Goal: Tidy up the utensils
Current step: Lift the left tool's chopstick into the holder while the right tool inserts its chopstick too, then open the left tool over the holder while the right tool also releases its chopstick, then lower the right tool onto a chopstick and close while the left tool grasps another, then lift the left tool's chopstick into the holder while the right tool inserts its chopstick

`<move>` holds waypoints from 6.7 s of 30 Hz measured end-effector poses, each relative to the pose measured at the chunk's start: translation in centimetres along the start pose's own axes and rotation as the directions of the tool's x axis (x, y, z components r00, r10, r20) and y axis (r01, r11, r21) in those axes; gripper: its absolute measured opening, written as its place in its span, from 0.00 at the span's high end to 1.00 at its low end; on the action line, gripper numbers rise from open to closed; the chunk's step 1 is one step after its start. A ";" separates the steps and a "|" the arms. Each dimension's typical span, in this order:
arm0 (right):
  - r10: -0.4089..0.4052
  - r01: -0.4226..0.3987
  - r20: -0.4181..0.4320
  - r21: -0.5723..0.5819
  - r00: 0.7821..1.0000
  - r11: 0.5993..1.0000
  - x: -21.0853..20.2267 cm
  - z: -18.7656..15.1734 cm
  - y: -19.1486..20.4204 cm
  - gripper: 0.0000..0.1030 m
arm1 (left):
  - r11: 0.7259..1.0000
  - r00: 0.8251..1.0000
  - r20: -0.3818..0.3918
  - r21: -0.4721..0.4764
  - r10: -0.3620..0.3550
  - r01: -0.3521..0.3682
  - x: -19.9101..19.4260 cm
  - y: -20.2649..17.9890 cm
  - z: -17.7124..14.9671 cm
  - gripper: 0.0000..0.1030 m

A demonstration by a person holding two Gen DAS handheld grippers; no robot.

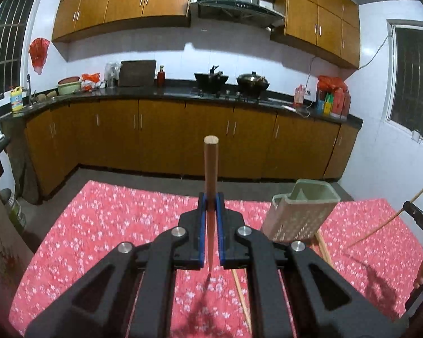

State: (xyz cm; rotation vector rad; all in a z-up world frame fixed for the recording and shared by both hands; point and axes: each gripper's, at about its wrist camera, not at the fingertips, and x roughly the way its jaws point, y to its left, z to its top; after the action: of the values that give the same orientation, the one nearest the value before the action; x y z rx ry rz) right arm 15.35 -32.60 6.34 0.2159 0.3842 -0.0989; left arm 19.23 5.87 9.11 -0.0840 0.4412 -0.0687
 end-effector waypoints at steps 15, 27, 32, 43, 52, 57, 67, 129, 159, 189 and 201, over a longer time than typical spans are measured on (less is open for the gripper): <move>0.216 -0.225 0.255 0.005 0.943 0.974 -2.1 8.2 4.8 0.93 | 0.982 0.944 0.284 -0.036 -0.168 0.185 -2.7 -6.9 10.0 0.92; 0.220 -0.220 0.120 -0.013 0.968 0.976 3.1 5.3 5.8 0.93 | 0.972 0.960 0.172 -0.037 -0.223 0.232 3.4 -9.6 6.1 0.92; 0.229 -0.229 0.050 -0.007 0.972 0.973 4.3 4.3 6.2 0.92 | 0.974 0.971 0.087 -0.033 -0.222 0.225 6.2 -10.0 4.1 0.92; 0.229 -0.231 0.100 0.007 0.968 0.973 0.9 4.5 5.5 0.56 | 0.969 0.970 0.107 -0.090 -0.220 0.230 4.2 -7.8 3.1 0.74; 0.063 -0.058 -0.066 0.075 0.996 0.996 0.9 -1.3 -0.4 0.56 | 0.987 0.994 0.056 -0.125 -0.092 0.098 0.4 -2.4 -1.6 0.59; 0.043 -0.012 -0.373 0.086 0.927 0.996 5.6 -8.5 -2.0 0.79 | 0.995 0.991 -0.135 -0.104 -0.016 0.001 2.9 -0.7 -7.0 0.58; 0.125 -0.102 -0.506 0.073 0.853 0.992 7.7 -14.4 1.5 0.81 | 0.987 0.939 -0.344 -0.161 -0.031 -0.027 5.9 0.8 -14.7 0.58; -0.069 0.031 -0.445 -0.093 0.893 0.995 9.2 -15.0 0.3 0.92 | 1.000 0.900 -0.436 -0.016 -0.001 -0.007 10.4 -0.8 -17.0 0.91; -0.052 0.018 -0.443 -0.079 0.895 0.997 8.2 -15.4 0.2 0.92 | 1.000 0.898 -0.439 -0.016 -0.009 0.002 9.0 -1.1 -17.4 0.89; 0.006 -0.011 -0.170 -0.026 0.985 1.000 1.5 -7.0 0.0 0.93 | 0.999 0.969 -0.246 -0.011 -0.037 0.035 3.1 -1.0 -9.0 0.92; 0.020 -0.022 -0.078 -0.032 0.997 0.999 -0.1 -4.7 0.6 0.93 | 0.997 0.994 -0.085 -0.042 -0.067 0.064 -0.5 -1.0 -4.8 0.92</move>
State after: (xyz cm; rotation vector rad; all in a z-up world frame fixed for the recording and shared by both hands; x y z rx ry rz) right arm 13.60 -30.97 2.21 0.1920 0.4603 -0.0637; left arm 16.68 4.61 5.13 -0.1348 0.5262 -0.1286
